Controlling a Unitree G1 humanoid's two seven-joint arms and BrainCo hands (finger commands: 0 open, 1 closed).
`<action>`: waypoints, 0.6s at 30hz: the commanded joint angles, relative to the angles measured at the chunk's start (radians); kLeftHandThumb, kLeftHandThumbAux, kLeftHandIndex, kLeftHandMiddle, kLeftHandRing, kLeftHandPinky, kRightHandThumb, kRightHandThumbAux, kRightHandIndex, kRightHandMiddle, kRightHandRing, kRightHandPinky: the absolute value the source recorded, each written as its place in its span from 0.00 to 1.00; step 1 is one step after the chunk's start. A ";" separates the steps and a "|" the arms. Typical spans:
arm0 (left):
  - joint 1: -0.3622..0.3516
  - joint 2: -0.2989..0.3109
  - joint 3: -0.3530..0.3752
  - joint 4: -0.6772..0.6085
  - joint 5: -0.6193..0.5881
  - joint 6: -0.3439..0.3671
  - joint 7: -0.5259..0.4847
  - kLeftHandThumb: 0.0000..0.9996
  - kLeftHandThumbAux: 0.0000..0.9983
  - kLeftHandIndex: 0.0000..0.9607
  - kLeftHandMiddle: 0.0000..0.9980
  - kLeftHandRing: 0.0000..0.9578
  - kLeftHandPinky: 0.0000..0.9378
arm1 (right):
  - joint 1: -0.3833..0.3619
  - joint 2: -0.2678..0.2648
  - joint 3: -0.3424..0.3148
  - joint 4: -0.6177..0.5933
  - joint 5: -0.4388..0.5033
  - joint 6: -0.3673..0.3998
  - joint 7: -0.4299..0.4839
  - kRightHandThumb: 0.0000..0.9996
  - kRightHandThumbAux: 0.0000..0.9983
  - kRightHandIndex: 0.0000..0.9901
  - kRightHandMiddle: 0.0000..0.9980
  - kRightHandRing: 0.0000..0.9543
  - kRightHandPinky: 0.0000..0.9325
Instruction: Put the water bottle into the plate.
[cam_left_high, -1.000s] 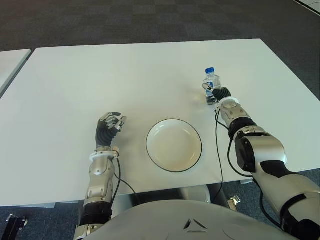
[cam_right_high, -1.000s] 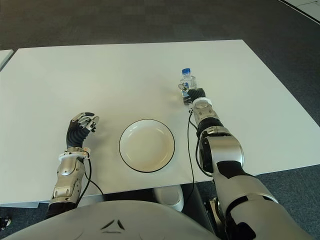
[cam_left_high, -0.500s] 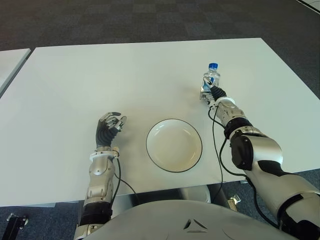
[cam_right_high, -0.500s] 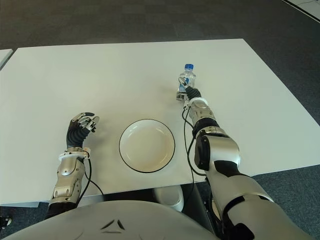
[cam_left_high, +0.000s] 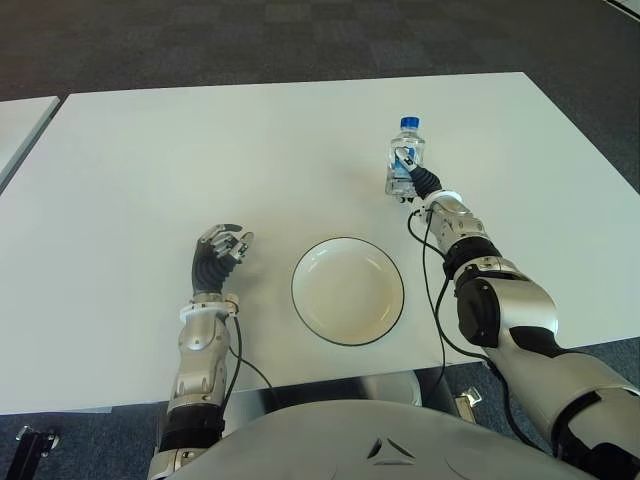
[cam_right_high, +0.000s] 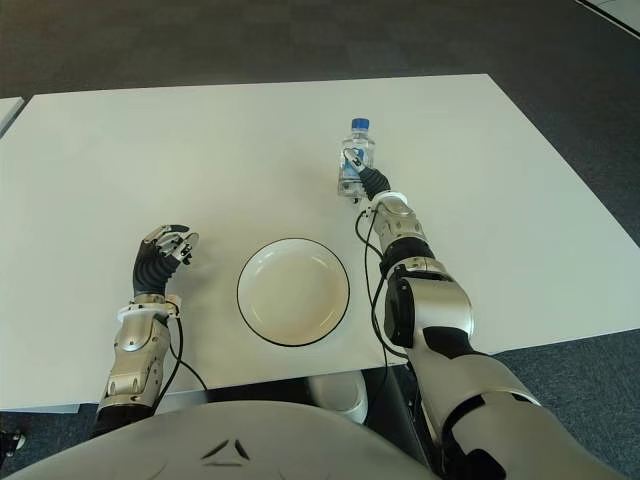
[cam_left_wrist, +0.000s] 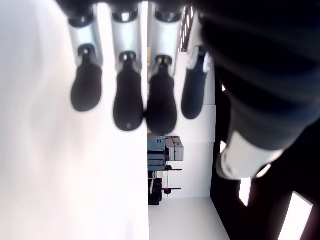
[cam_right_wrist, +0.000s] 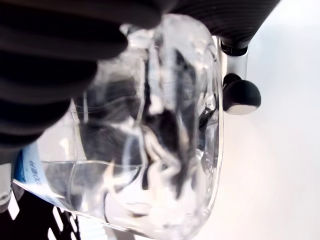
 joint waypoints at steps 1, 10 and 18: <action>0.001 -0.005 0.000 0.007 0.009 0.016 0.010 0.71 0.72 0.45 0.71 0.73 0.73 | 0.035 0.006 0.043 -0.114 0.001 -0.016 0.062 0.70 0.73 0.44 0.84 0.89 0.93; -0.001 -0.008 0.002 0.010 -0.001 0.014 0.003 0.71 0.72 0.45 0.71 0.73 0.73 | 0.219 -0.020 0.194 -0.514 -0.047 -0.009 0.181 0.70 0.73 0.44 0.88 0.92 0.95; -0.002 -0.007 0.005 0.016 -0.002 0.009 0.003 0.71 0.71 0.45 0.71 0.72 0.72 | 0.409 -0.053 0.302 -0.909 -0.081 -0.028 0.236 0.70 0.73 0.44 0.89 0.93 0.95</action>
